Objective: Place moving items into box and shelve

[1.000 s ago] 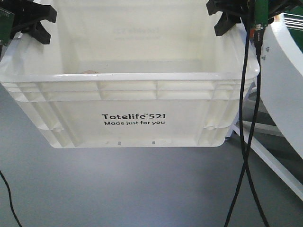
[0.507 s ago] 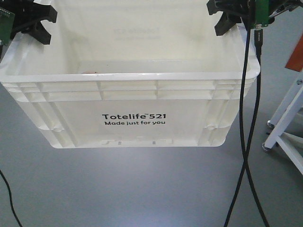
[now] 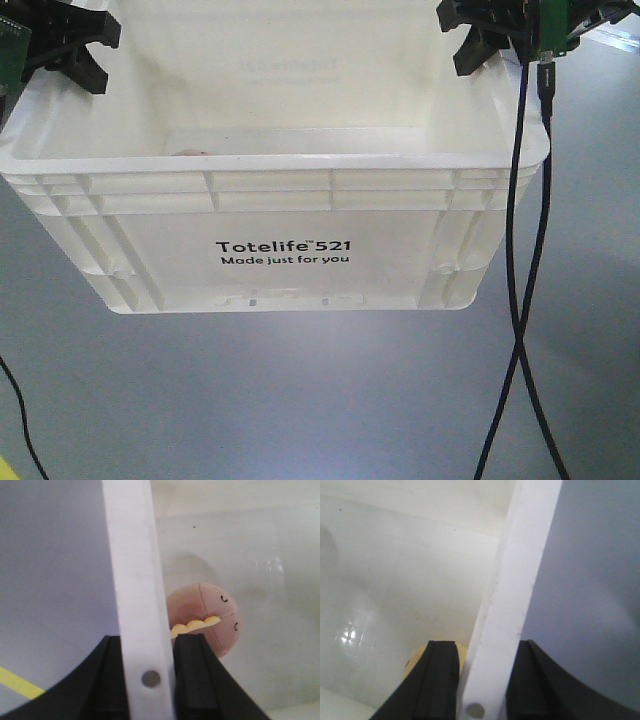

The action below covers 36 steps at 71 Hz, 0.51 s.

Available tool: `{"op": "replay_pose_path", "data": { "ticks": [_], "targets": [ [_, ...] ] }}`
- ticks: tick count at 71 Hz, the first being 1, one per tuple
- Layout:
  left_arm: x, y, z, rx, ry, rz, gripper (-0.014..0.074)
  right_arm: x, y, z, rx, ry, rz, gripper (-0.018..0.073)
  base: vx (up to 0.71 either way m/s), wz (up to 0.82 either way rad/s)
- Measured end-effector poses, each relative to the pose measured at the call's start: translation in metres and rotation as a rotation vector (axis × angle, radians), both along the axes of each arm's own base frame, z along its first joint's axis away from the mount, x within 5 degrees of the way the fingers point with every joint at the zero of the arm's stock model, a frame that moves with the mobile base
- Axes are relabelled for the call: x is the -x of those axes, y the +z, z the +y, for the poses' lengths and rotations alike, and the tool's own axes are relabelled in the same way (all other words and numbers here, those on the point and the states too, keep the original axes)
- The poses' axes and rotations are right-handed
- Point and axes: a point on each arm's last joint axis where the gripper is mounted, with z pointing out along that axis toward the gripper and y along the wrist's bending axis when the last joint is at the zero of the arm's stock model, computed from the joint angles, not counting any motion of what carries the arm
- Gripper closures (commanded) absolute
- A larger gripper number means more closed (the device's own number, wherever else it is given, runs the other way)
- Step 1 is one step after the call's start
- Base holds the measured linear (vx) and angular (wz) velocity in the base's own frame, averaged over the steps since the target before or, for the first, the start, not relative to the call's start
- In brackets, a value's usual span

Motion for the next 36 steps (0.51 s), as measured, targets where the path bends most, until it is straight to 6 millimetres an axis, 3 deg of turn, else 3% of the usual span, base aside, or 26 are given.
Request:
{"op": "replay_pose_path", "data": {
  "ticks": [36],
  "targets": [
    [0.0002, 0.0003, 0.0001, -0.001, 0.0, -0.001, 0.0613, 0.0, 0.0, 0.0001, -0.001, 0.0, 0.0, 0.0571, -0.03, 0.49]
  ]
}}
